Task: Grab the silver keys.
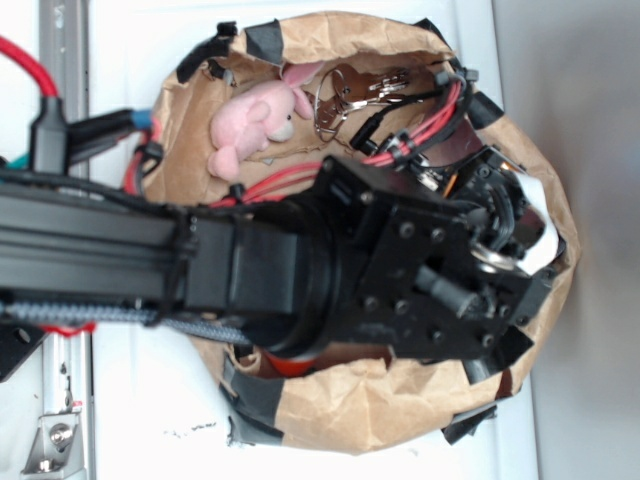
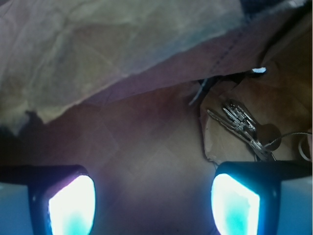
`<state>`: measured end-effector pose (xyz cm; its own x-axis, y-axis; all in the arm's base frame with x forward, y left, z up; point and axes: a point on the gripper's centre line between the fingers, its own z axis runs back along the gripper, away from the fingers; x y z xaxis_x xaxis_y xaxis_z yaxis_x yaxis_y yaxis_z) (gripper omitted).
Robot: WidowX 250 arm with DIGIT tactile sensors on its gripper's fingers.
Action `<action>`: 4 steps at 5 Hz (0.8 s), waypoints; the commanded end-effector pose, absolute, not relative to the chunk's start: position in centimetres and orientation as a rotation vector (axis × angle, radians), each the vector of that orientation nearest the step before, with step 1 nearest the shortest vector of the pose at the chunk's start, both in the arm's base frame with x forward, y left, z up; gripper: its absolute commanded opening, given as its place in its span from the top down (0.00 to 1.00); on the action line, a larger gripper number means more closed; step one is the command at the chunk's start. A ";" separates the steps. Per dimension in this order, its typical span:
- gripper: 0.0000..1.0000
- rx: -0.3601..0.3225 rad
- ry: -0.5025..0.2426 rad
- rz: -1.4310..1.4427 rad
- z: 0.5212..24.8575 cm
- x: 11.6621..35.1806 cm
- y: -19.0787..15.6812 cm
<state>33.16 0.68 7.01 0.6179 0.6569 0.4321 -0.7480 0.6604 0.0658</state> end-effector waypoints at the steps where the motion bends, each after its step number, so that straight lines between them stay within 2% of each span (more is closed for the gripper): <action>1: 0.00 0.221 -0.452 0.846 9.4 34.0 1.8; 2: 0.00 0.221 -0.452 0.846 9.4 34.0 1.8; 3: 0.00 0.305 -0.384 0.763 9.3 31.4 2.2; 4: 0.00 0.327 -0.308 0.758 10.8 29.2 3.6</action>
